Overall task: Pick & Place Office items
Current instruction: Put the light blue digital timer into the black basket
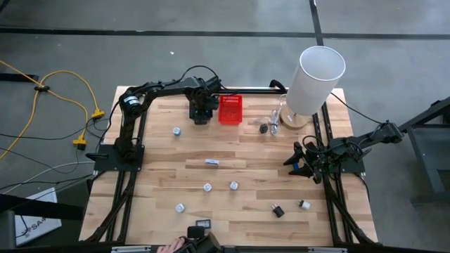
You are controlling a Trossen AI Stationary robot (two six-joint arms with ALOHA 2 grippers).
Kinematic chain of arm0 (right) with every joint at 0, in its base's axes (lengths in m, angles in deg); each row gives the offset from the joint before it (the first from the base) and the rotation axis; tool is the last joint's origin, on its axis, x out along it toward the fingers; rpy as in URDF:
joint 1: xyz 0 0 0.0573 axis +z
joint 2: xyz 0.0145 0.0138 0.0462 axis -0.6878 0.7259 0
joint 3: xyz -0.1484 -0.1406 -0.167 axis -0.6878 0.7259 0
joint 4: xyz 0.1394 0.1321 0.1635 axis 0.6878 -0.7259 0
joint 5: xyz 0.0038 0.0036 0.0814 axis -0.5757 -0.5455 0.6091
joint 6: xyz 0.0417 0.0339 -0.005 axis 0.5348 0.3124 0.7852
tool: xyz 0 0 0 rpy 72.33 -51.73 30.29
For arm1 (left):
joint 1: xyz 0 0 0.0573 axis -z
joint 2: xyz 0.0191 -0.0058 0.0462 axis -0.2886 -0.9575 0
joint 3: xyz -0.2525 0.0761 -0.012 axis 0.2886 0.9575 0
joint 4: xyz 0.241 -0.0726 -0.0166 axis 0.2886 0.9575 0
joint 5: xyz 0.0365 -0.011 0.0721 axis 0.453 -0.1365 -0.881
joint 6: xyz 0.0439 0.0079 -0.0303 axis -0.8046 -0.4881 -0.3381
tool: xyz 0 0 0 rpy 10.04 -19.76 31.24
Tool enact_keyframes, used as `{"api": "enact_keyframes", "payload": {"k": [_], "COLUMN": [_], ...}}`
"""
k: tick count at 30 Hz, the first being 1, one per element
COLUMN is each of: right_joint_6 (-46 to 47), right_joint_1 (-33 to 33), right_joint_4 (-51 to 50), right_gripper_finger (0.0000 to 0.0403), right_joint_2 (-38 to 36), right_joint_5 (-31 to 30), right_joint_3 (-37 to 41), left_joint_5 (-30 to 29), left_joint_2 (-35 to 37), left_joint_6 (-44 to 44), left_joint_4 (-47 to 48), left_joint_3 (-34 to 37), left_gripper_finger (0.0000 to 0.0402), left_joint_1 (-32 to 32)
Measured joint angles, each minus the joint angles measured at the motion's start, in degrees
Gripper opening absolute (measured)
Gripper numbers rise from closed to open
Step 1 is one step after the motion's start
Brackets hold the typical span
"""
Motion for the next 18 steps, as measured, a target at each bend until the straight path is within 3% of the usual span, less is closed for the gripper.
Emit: {"api": "enact_keyframes", "payload": {"k": [18], "right_joint_6": [0.0], "right_joint_1": [0.0], "right_joint_4": [0.0], "right_gripper_finger": [0.0204], "right_joint_2": [0.0], "right_joint_5": [0.0], "right_joint_3": [0.0], "left_joint_5": [0.0], "left_joint_2": [0.0], "left_joint_6": [0.4], "left_joint_4": [0.0], "left_joint_3": [0.0], "left_gripper_finger": [0.0176], "left_joint_1": [0.0]}}
